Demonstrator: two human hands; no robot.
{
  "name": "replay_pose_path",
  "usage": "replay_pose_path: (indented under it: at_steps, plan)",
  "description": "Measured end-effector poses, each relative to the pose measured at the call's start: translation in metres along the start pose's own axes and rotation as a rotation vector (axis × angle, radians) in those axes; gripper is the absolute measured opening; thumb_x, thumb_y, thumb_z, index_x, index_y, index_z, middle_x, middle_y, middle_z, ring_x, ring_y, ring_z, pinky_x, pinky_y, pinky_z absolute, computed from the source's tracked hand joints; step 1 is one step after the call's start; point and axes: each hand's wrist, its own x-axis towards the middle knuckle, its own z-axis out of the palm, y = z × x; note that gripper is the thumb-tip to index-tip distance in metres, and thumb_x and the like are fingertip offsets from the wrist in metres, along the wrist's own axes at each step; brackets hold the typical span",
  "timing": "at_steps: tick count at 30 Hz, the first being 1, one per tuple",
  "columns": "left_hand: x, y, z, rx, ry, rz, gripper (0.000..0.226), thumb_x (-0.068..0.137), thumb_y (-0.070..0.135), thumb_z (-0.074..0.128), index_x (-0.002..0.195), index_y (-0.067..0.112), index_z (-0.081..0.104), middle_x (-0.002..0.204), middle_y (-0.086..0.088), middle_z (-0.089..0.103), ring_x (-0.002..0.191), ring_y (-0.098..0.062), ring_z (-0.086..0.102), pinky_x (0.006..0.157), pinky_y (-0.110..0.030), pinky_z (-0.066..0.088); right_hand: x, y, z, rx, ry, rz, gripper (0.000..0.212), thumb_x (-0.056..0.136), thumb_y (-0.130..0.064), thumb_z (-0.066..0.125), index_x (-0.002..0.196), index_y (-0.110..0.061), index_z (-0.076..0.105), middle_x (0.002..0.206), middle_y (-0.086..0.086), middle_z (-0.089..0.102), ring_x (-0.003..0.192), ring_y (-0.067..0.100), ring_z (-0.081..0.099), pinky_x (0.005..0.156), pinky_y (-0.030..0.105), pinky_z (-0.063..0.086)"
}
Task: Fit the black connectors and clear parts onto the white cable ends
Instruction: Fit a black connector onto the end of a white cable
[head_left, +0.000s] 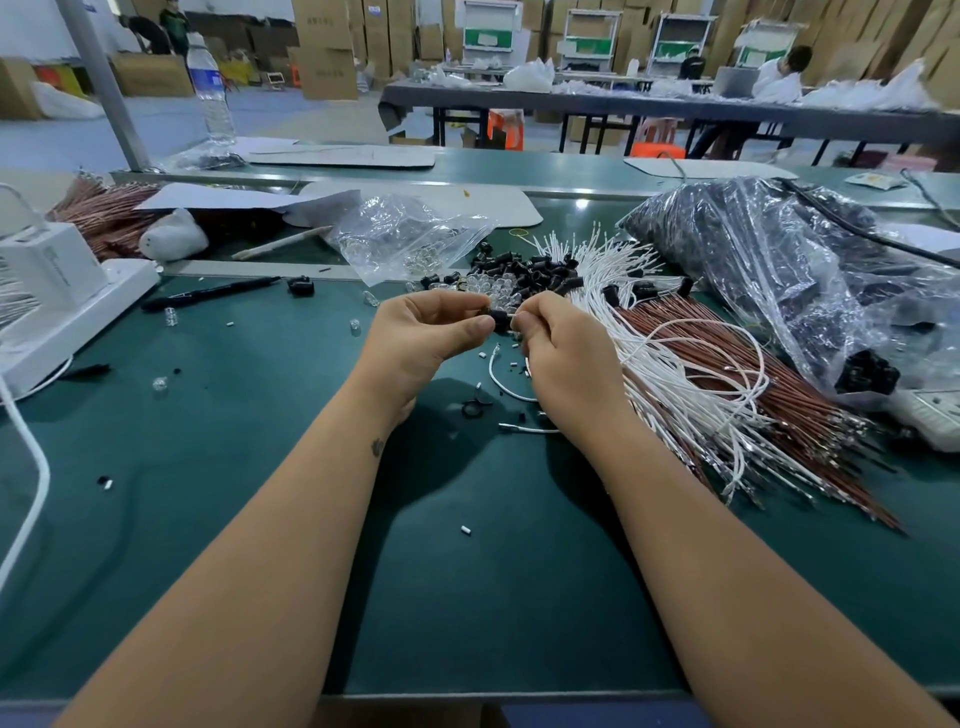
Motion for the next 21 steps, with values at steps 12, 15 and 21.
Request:
replay_pose_path:
  at_steps: [12,15,21]
  plan:
    - [-0.0024,0.0005,0.0057,0.072,0.026,0.029,0.013,0.077,0.0,0.074,0.088,0.007,0.071,0.069,-0.001,0.069,0.064,-0.008,0.063,0.068,-0.018,0.054,0.0004,-0.0059,-0.0018,0.107,0.11,-0.069,0.017,0.091,0.001,0.056,0.104,-0.003,0.067,0.09,0.003,0.059,0.081,0.012,0.052,0.071,0.006,0.036]
    - [-0.0026,0.0013,0.0059,0.058,0.033,0.013,0.012,0.078,0.0,0.073,0.088,0.006,0.071,0.067,0.001,0.07,0.064,-0.008,0.063,0.07,-0.019,0.055,0.001,-0.0067,-0.0031,0.17,0.115,-0.05,0.033,0.086,0.008,0.056,0.116,-0.007,0.06,0.077,-0.006,0.055,0.071,0.006,0.052,0.067,0.004,0.038]
    - [-0.0051,0.0039,0.009,0.044,-0.01,-0.004,0.013,0.078,-0.001,0.073,0.09,0.004,0.07,0.066,0.002,0.069,0.063,-0.008,0.063,0.072,-0.019,0.056,-0.0001,-0.0024,-0.0034,0.182,0.072,-0.052,0.039,0.087,0.005,0.056,0.121,-0.013,0.056,0.075,0.002,0.06,0.071,0.018,0.057,0.068,0.027,0.044]
